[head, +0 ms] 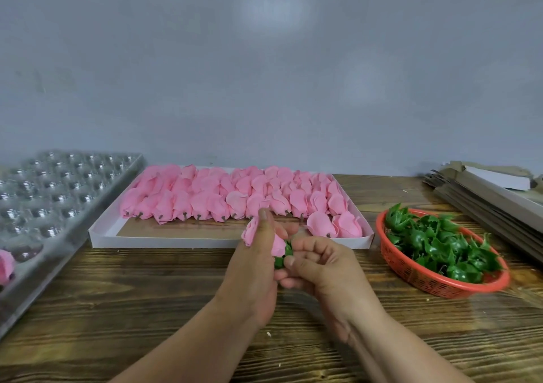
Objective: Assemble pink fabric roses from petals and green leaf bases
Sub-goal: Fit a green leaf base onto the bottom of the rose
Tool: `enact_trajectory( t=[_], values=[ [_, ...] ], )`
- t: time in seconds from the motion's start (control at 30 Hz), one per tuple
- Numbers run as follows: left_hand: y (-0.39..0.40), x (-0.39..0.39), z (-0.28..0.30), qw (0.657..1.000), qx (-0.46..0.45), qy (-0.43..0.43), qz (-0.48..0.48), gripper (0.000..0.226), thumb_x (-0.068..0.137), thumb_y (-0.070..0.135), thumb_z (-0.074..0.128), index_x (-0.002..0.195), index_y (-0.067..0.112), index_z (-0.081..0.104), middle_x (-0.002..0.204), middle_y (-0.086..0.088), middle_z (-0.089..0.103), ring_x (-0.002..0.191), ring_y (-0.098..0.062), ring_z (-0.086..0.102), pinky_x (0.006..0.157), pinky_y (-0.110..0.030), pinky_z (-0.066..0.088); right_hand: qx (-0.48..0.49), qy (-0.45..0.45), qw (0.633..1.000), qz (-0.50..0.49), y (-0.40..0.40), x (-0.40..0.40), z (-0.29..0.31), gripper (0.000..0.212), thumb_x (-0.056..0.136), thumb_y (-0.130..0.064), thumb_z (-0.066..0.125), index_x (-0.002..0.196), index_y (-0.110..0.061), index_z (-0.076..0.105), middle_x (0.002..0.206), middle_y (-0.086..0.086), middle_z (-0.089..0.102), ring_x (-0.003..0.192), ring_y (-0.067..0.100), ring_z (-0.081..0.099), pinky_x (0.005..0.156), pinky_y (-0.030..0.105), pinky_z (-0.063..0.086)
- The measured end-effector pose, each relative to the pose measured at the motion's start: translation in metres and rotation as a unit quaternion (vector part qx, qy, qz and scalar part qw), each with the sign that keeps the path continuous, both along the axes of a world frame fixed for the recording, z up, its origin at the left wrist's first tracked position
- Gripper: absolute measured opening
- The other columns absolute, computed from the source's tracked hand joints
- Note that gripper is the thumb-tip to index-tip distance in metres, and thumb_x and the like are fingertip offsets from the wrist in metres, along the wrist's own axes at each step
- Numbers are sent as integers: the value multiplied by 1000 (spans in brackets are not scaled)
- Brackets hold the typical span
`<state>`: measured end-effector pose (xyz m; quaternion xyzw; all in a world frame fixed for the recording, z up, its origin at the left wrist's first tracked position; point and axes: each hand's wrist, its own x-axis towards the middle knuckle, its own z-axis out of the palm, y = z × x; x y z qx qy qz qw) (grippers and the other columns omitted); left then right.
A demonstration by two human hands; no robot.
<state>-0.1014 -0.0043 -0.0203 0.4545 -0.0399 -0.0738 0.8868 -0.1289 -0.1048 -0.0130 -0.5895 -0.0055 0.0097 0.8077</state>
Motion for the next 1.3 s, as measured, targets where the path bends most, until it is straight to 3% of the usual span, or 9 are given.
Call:
enact_trajectory(
  t=[0.23, 0.4, 0.57, 0.63, 0.73, 0.87, 1.0, 1.07, 1.3],
  values=[
    [1, 1, 2, 997, 62, -36, 11, 40, 72, 60, 49, 58, 25, 62, 83, -3, 72, 59, -13, 65, 42, -23, 45, 18, -48, 998, -38, 6, -3, -2, 22, 79, 21, 54, 80, 1, 62, 65, 12, 68, 50, 17, 64, 51, 21, 54],
    [2, 4, 1, 1000, -10, -8, -9, 37, 72, 55, 54, 62, 20, 63, 81, -6, 71, 64, -18, 68, 44, -25, 48, 0, -89, 993, -77, 7, -5, -1, 29, 78, 23, 54, 81, -4, 64, 69, 8, 71, 54, 19, 64, 52, 22, 55],
    [4, 6, -4, 999, -13, -41, -12, 37, 69, 58, 57, 63, 23, 66, 85, -1, 72, 78, -18, 71, 63, -33, 57, -68, -120, 986, -88, 10, -4, -3, 31, 73, 20, 62, 87, -8, 65, 89, 10, 71, 75, 32, 56, 78, 54, 51],
    [4, 6, -4, 998, -4, -56, -5, 38, 70, 59, 56, 65, 23, 66, 88, 0, 72, 83, -17, 71, 67, -34, 57, -70, -124, 987, -81, 11, -4, -3, 34, 74, 20, 61, 87, -10, 66, 98, 17, 69, 72, 31, 50, 77, 52, 47],
    [2, 5, -3, 996, 28, -85, 15, 37, 76, 59, 53, 67, 25, 67, 89, 1, 72, 86, -17, 71, 71, -33, 57, -88, -133, 982, -101, 10, -3, -5, 39, 75, 22, 59, 86, -15, 68, 91, 29, 61, 65, 26, 41, 74, 48, 45],
    [0, 1, 1, 983, 95, -153, 25, 31, 86, 46, 53, 70, 27, 70, 86, 6, 73, 84, -10, 70, 67, -22, 54, -91, -141, 978, -121, 8, 0, -8, 40, 74, 25, 54, 92, -8, 67, 69, -3, 68, 62, 21, 45, 71, 39, 54],
    [4, 0, 2, 951, 186, -242, 54, 29, 85, 44, 57, 79, 17, 66, 92, 11, 69, 85, -3, 67, 68, -15, 51, -121, -152, 971, -136, 8, -1, -7, 41, 72, 25, 52, 81, -13, 66, 57, -4, 55, 59, 20, 38, 66, 53, 48],
    [7, 2, 3, 937, 221, -261, 67, 28, 81, 43, 53, 83, 17, 63, 94, 18, 68, 86, 2, 65, 67, -10, 49, -122, -153, 972, -132, 9, -2, -8, 39, 72, 24, 54, 79, -12, 66, 54, -2, 49, 58, 19, 37, 65, 50, 46],
    [4, -2, 3, 965, 159, -204, 46, 31, 83, 46, 51, 76, 23, 70, 78, 8, 71, 69, -1, 67, 56, -15, 51, -75, -141, 978, -133, 8, -3, -11, 32, 75, 21, 59, 87, -8, 65, 53, 0, 48, 58, 22, 42, 68, 43, 44]
  ],
)
